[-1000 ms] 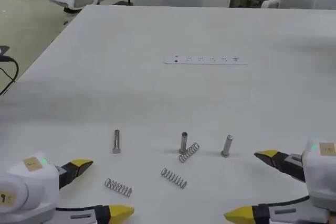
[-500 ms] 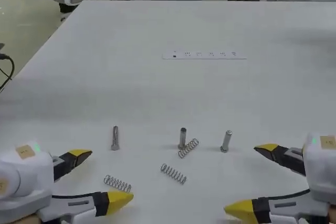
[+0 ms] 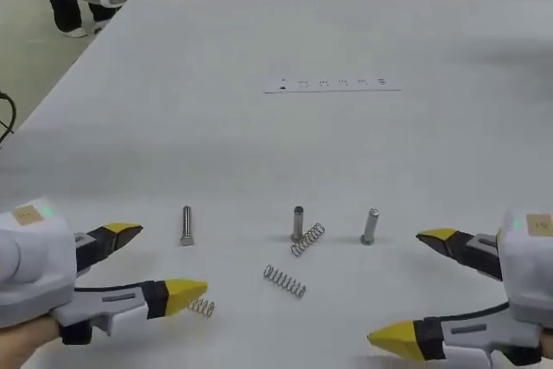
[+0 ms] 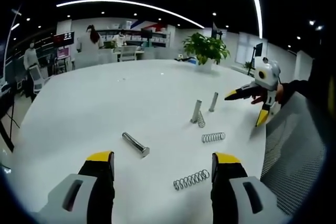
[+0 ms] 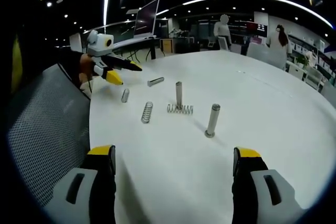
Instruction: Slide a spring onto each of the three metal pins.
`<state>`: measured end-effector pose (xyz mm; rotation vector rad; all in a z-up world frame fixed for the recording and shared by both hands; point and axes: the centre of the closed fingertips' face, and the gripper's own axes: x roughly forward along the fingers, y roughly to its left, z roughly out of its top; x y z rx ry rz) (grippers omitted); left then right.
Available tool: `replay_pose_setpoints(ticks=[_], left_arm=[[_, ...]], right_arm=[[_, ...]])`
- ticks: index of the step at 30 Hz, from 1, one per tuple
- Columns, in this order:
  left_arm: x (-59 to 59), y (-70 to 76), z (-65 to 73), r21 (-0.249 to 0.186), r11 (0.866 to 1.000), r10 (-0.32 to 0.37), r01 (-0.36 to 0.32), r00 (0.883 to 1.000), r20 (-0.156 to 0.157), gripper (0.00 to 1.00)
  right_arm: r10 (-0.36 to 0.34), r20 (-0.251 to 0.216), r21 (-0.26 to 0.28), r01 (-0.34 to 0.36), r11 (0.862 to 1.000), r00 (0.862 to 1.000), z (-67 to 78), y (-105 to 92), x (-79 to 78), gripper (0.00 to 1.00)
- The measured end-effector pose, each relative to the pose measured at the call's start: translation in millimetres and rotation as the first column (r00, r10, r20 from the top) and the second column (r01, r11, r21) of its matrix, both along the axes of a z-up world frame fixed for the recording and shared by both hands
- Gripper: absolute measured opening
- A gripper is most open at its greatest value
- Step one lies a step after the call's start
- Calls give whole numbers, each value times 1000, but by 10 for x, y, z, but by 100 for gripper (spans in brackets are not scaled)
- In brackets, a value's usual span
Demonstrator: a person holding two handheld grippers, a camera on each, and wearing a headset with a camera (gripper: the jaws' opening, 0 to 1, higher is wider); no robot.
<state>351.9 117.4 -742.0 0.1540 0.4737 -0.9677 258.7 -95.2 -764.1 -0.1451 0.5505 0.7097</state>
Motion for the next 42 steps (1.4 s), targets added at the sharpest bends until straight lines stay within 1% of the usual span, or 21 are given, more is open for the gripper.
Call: replay_pose_setpoints(ticks=[4,8,16,23,28,32,41,42], left_arm=[[52,-21,11,14,1000,-8,8,1000,-6,70],[125,-26,35,24,1000,-14,14,1000,0,68],[267,-18,46,20,1000,5,-4,1000,-17,67],[419,-37,46,28,999,15,-14,999,-35,65],[523,-40,19,51,998,32,-29,998,-52,59],[590,-60,0,60,997,45,-42,997,-63,56],[694,-107,-58,100,993,77,-70,995,-71,42],[709,-90,-87,120,989,92,-82,993,-78,40]], right_arm=[[-2,3,2,2,1000,1000,9,-2,1,92],[-4,6,2,4,1000,1000,21,-6,-2,92],[-3,11,2,3,1000,1000,34,-5,0,92],[-4,10,1,4,1000,1000,32,-6,-1,92],[-3,10,0,3,1000,1000,27,-7,-1,92],[-4,8,0,4,1000,1000,22,-12,-2,92],[-8,5,-1,8,1000,1000,13,-17,-8,92],[-8,5,-2,8,1000,1000,12,-18,-9,92]])
